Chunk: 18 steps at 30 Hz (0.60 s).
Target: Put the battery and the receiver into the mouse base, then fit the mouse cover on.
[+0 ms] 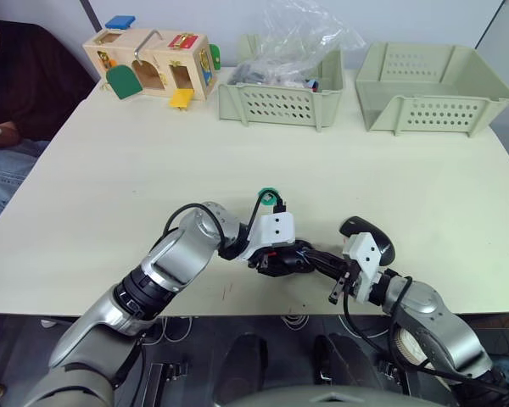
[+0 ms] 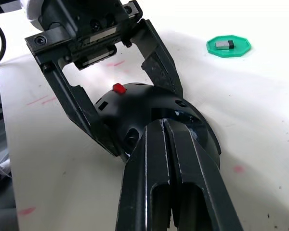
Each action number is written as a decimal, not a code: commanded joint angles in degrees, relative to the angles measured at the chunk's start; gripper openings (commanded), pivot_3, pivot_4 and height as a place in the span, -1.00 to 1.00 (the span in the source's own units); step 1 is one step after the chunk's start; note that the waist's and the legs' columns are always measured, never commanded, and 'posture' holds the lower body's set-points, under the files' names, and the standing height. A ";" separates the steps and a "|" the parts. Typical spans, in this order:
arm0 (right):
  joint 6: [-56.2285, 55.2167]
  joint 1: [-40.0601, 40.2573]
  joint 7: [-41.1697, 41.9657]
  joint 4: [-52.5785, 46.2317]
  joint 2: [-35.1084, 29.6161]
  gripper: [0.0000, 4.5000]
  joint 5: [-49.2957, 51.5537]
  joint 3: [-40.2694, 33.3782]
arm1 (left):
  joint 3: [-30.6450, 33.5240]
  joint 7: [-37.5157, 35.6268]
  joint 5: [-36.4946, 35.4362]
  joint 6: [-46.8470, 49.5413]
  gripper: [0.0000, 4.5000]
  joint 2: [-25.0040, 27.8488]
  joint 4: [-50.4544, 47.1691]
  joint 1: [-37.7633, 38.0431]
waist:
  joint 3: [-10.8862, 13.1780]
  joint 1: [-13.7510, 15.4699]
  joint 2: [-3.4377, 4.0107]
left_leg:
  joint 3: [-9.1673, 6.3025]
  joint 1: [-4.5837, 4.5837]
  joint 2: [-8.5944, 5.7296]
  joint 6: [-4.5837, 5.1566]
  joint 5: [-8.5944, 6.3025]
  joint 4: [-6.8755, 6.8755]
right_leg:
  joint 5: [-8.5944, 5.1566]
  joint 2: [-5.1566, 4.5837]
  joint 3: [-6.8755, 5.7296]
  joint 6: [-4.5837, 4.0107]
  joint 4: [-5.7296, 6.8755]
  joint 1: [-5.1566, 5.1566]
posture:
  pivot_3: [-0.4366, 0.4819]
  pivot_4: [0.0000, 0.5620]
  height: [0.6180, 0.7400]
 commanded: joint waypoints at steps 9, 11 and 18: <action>1.48 -0.33 0.46 10.99 3.48 -0.99 -5.83 2.59 | -3.74 0.16 1.75 2.88 0.29 1.06 2.88 2.32 | -0.57 -0.22 -0.05 | 0.05 0.20 0.03 0.00 0.00 -0.02 | -0.01 0.03 0.08 -0.02 0.05 0.11 | -0.05 -0.47 1.00; 2.06 -0.73 0.42 12.15 4.06 -0.99 -6.00 2.39 | -3.77 0.22 1.76 2.96 0.29 1.05 2.91 2.31 | -0.75 -0.29 -0.08 | 0.09 0.27 0.03 0.00 0.00 -0.05 | -0.01 0.05 0.13 -0.02 0.04 0.13 | -0.05 -0.47 1.00; 1.23 -0.80 3.88 2.67 0.64 -0.99 -1.90 -3.88 | -3.83 0.25 1.80 2.94 0.29 1.02 3.07 2.25 | -0.78 -0.15 -0.03 | 0.09 0.28 0.05 0.00 0.00 -0.07 | -0.02 0.06 0.14 -0.04 0.04 0.14 | -0.05 -0.47 1.00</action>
